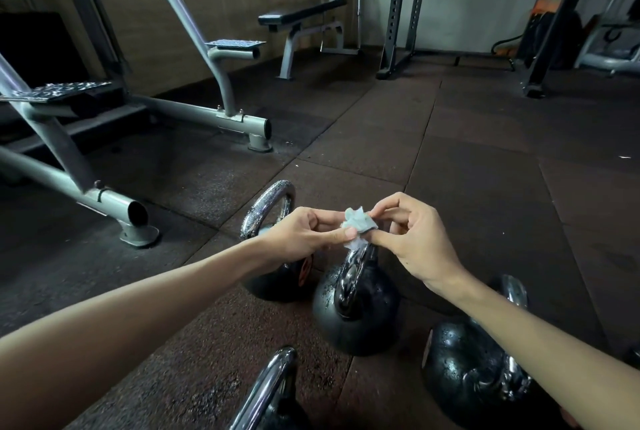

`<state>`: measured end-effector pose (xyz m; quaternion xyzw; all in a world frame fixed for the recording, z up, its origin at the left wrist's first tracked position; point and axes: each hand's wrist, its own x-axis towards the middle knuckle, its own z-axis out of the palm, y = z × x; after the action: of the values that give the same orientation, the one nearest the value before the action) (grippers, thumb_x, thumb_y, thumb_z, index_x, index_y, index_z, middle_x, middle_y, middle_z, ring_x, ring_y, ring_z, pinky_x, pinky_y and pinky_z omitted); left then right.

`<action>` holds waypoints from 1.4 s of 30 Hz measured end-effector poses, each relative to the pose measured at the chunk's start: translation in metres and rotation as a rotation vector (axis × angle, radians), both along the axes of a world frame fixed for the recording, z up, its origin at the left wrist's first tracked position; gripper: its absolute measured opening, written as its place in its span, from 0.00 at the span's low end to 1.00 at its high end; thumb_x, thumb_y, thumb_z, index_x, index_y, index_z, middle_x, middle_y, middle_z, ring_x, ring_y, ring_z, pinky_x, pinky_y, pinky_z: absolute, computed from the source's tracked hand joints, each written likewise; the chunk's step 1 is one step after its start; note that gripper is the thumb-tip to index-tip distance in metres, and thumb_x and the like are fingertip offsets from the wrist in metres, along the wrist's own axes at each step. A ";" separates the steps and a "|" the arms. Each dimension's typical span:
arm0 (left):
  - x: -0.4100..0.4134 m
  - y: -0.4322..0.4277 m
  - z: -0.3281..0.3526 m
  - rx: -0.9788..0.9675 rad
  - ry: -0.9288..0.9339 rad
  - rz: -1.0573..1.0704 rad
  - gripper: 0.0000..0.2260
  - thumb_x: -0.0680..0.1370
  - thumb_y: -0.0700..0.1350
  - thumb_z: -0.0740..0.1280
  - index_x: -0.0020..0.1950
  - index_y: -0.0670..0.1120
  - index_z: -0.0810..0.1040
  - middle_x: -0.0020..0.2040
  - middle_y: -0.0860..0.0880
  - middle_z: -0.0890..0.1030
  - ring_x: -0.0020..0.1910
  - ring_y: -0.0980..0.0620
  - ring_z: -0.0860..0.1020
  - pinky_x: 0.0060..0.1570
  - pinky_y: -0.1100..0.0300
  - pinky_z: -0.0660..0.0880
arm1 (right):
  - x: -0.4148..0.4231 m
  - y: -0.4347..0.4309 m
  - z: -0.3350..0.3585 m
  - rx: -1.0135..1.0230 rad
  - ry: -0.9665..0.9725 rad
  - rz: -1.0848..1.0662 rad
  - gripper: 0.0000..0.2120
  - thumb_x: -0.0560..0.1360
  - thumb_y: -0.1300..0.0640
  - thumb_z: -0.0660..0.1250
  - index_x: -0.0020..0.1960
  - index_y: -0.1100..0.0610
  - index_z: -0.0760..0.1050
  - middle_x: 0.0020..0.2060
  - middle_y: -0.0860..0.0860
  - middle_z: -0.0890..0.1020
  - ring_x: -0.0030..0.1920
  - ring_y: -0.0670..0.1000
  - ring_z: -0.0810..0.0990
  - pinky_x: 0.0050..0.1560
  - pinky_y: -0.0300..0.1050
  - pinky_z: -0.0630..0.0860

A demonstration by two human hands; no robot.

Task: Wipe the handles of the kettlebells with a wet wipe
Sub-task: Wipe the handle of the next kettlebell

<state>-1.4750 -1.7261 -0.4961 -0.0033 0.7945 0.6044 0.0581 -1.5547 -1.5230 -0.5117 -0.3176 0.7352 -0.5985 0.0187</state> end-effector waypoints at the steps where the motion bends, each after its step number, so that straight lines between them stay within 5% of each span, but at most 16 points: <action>1: 0.000 0.000 -0.002 0.017 -0.004 0.000 0.13 0.82 0.39 0.68 0.66 0.40 0.81 0.44 0.53 0.88 0.41 0.63 0.84 0.42 0.74 0.75 | 0.001 -0.002 0.000 -0.013 -0.017 0.001 0.12 0.67 0.65 0.82 0.44 0.54 0.82 0.40 0.45 0.88 0.30 0.40 0.74 0.34 0.33 0.67; 6: -0.006 -0.003 -0.008 0.042 -0.003 0.024 0.13 0.78 0.46 0.75 0.60 0.44 0.86 0.54 0.42 0.87 0.53 0.48 0.82 0.60 0.55 0.74 | -0.002 -0.006 -0.006 -0.015 -0.022 -0.053 0.12 0.69 0.65 0.80 0.41 0.49 0.85 0.34 0.36 0.84 0.31 0.44 0.71 0.33 0.39 0.64; 10: -0.007 -0.003 -0.005 0.049 -0.015 0.055 0.11 0.77 0.42 0.76 0.57 0.40 0.86 0.45 0.47 0.88 0.43 0.58 0.84 0.45 0.70 0.77 | -0.006 -0.010 -0.011 -0.014 0.074 -0.101 0.13 0.68 0.61 0.82 0.42 0.44 0.86 0.41 0.42 0.84 0.33 0.49 0.69 0.33 0.43 0.64; 13: -0.005 -0.014 -0.008 -0.056 0.010 0.083 0.11 0.73 0.52 0.80 0.51 0.48 0.89 0.46 0.50 0.88 0.44 0.57 0.83 0.49 0.64 0.76 | -0.004 -0.007 -0.013 0.085 0.143 -0.136 0.18 0.66 0.56 0.83 0.51 0.40 0.86 0.47 0.45 0.81 0.31 0.44 0.65 0.33 0.37 0.65; 18: -0.007 -0.034 -0.022 -0.341 0.063 0.195 0.09 0.69 0.57 0.82 0.38 0.56 0.86 0.35 0.55 0.82 0.33 0.60 0.73 0.40 0.59 0.68 | 0.006 0.002 -0.026 0.336 0.235 -0.045 0.23 0.69 0.55 0.81 0.61 0.40 0.83 0.53 0.46 0.78 0.36 0.36 0.73 0.41 0.28 0.67; 22: -0.008 -0.037 -0.023 -0.418 0.035 0.192 0.12 0.67 0.60 0.82 0.42 0.55 0.87 0.39 0.51 0.85 0.33 0.61 0.74 0.39 0.62 0.69 | -0.004 0.001 -0.013 0.504 0.135 -0.022 0.24 0.68 0.44 0.81 0.62 0.35 0.80 0.53 0.44 0.72 0.45 0.34 0.73 0.49 0.30 0.66; 26: -0.009 -0.036 -0.028 -0.527 0.025 0.162 0.12 0.67 0.61 0.81 0.42 0.56 0.87 0.38 0.56 0.84 0.30 0.65 0.74 0.33 0.70 0.68 | 0.000 0.000 -0.020 0.570 -0.089 -0.011 0.32 0.62 0.32 0.80 0.65 0.31 0.76 0.52 0.42 0.82 0.56 0.43 0.78 0.57 0.41 0.71; 29: -0.010 -0.035 -0.031 -0.581 0.027 0.147 0.12 0.67 0.61 0.81 0.44 0.58 0.87 0.37 0.58 0.84 0.31 0.66 0.75 0.32 0.72 0.67 | 0.004 -0.005 -0.026 0.451 -0.232 0.004 0.35 0.60 0.37 0.83 0.64 0.33 0.76 0.54 0.49 0.85 0.48 0.45 0.79 0.47 0.42 0.79; 33: -0.012 -0.034 -0.035 -0.582 0.028 0.145 0.10 0.67 0.62 0.81 0.41 0.59 0.86 0.36 0.58 0.83 0.31 0.66 0.74 0.33 0.72 0.68 | 0.007 -0.008 -0.022 0.288 -0.441 0.054 0.31 0.62 0.53 0.86 0.60 0.40 0.78 0.45 0.56 0.83 0.29 0.46 0.72 0.32 0.40 0.73; 37: -0.017 -0.031 -0.040 -0.564 0.007 0.188 0.14 0.66 0.63 0.81 0.43 0.57 0.87 0.35 0.59 0.83 0.30 0.66 0.74 0.36 0.67 0.69 | 0.015 -0.011 -0.028 0.154 -0.549 -0.010 0.28 0.62 0.65 0.84 0.56 0.45 0.80 0.39 0.56 0.82 0.31 0.47 0.77 0.28 0.34 0.71; 42: -0.022 -0.025 -0.041 -0.604 0.004 0.172 0.13 0.66 0.62 0.81 0.43 0.57 0.86 0.36 0.59 0.83 0.31 0.67 0.75 0.34 0.69 0.69 | 0.025 -0.009 -0.031 0.076 -0.621 -0.047 0.29 0.63 0.69 0.81 0.56 0.46 0.81 0.36 0.57 0.84 0.27 0.49 0.78 0.27 0.39 0.72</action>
<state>-1.4965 -1.7511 -0.5375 -0.0865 0.9350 0.3440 0.0018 -1.5299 -1.5319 -0.5425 -0.1016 0.7233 -0.6394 0.2403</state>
